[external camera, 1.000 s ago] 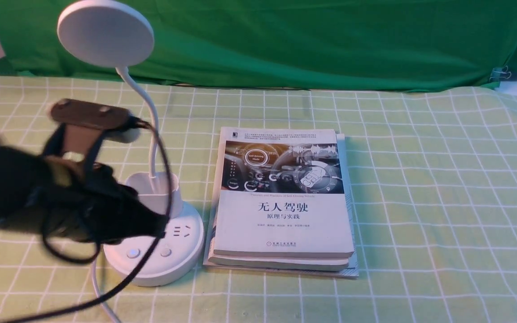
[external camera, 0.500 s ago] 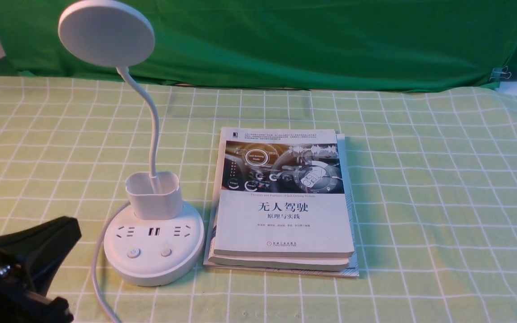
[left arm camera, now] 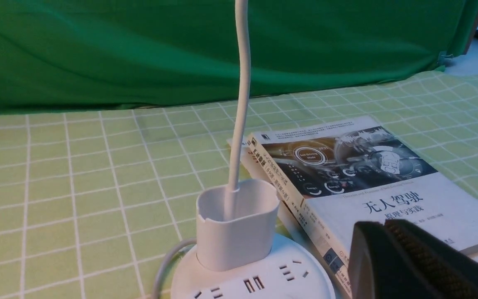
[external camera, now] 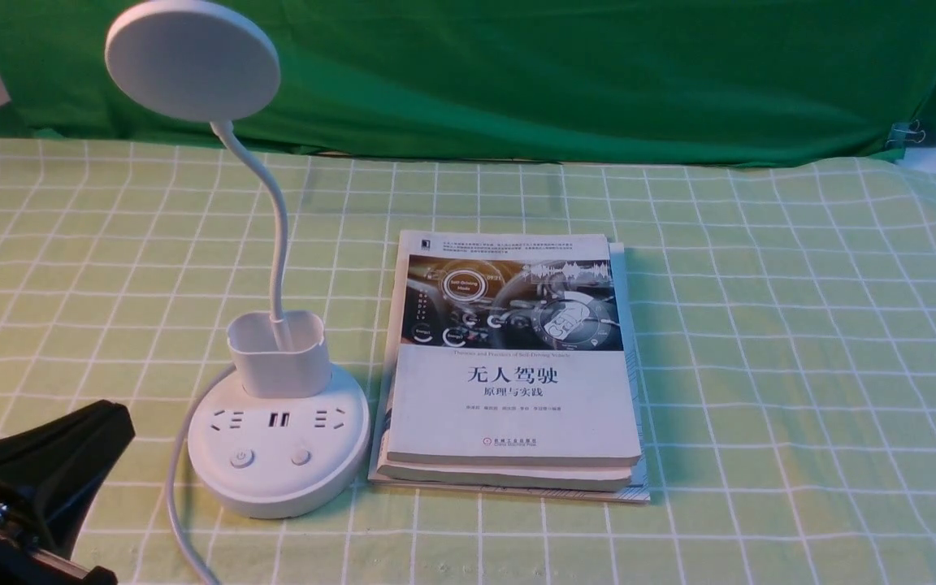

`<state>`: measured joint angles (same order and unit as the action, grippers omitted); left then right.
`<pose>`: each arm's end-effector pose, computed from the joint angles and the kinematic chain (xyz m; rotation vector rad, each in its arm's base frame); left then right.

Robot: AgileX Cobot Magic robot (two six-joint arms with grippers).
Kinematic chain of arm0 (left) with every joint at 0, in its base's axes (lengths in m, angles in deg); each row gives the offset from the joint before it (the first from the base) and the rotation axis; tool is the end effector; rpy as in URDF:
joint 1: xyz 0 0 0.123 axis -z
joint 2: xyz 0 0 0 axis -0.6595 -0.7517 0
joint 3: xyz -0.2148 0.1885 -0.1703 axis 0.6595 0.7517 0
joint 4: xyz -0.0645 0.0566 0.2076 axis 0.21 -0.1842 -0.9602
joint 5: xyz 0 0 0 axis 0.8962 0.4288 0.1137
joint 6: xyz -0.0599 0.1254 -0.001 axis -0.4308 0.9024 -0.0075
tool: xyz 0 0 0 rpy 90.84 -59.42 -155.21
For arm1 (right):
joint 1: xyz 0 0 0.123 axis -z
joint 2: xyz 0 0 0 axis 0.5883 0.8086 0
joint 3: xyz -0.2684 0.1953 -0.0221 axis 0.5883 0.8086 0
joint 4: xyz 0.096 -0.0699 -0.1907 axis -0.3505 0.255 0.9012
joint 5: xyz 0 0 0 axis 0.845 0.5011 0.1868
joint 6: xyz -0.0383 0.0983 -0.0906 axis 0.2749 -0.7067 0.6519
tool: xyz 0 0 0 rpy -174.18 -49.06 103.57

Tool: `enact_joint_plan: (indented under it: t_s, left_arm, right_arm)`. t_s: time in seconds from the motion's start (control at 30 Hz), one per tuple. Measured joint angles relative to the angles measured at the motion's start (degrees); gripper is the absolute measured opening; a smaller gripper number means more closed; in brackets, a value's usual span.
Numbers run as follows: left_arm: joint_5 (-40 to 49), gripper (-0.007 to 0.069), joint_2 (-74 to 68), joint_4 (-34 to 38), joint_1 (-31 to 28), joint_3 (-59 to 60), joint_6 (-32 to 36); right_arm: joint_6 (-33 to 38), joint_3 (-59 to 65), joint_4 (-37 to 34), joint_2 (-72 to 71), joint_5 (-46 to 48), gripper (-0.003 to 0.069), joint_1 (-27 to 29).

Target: Turn off the desk lamp on the green coffee tablecloth by hand.

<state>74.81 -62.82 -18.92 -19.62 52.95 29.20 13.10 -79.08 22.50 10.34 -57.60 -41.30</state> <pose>0.0740 -0.0292 0.2651 0.3251 1.7017 -0.2770 0.0270 0.0043 0.1785 0.0494 1.7458 0.1955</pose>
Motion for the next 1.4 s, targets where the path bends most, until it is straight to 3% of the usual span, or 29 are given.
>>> enact_joint_plan:
  t_s: [0.17, 0.4, 0.47, 0.6, 0.8, 1.4]
  left_arm:
    - [-3.96, 0.0006, 2.84, -0.88, -2.07, 1.46, 0.85]
    - [-5.41, 0.0006, 12.07, -0.15, -14.60, 5.63, 0.98]
    - [-5.03, 0.0006, 16.77, 0.83, -20.61, 8.74, 0.98]
    - [0.74, 0.0006, 23.57, 1.40, -24.88, 11.04, -0.62]
    - [14.30, 0.0006, 25.23, 1.46, -25.67, 11.25, -2.13]
    - [14.68, 0.0006, 25.45, -1.62, -25.67, 11.25, -2.19]
  right_arm:
    - [0.00, 0.00, 0.00, 0.00, 0.00, 0.0241, 0.00]
    - [-0.02, 0.00, 0.00, 0.00, 0.00, 0.0239, 0.00]
    - [0.03, 0.00, 0.00, 0.00, -0.06, 0.0239, 0.00]
    - [0.05, 0.00, 0.00, 0.00, -0.01, 0.0239, 0.00]
    - [0.04, 0.00, 0.00, 0.00, -0.05, 0.0239, 0.00]
    - [-0.03, 0.00, 0.00, 0.00, 0.00, 0.0238, 0.00]
